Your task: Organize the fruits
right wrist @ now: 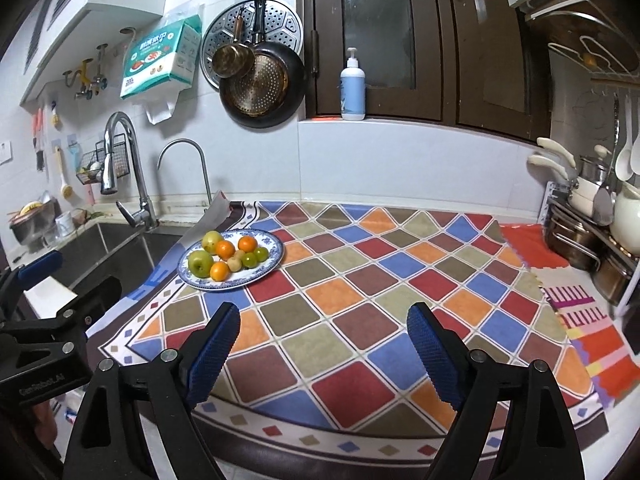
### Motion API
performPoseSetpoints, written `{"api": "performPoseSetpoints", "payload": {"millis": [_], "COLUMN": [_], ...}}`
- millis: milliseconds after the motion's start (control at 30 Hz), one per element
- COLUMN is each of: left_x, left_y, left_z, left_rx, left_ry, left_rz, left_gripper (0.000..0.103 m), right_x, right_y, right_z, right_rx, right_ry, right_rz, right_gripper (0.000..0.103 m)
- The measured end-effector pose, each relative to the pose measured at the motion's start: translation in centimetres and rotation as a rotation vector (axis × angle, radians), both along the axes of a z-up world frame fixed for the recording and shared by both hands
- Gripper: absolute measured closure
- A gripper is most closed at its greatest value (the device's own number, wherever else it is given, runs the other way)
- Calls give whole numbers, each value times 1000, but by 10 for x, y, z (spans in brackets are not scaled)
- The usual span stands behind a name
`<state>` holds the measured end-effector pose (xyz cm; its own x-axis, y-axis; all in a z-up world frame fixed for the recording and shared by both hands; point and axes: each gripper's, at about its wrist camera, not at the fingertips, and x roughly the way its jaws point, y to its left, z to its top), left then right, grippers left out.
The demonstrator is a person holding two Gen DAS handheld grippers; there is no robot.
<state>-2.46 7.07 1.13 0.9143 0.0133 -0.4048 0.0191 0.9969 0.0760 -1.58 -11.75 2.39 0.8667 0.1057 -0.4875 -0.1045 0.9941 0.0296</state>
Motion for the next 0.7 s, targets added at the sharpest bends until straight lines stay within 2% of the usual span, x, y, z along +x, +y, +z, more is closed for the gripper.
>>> {"api": "performPoseSetpoints", "payload": {"millis": [700], "left_x": [-32], "left_y": [-17], "left_z": [6], "left_rx": [-3], "left_ry": [-6], "left_rz": [0], "left_gripper": [0], "right_x": [-30], "right_y": [-13], "right_z": [2], "right_rx": [13], "right_ry": [-16], "right_rz": [9], "right_gripper": [17]}}
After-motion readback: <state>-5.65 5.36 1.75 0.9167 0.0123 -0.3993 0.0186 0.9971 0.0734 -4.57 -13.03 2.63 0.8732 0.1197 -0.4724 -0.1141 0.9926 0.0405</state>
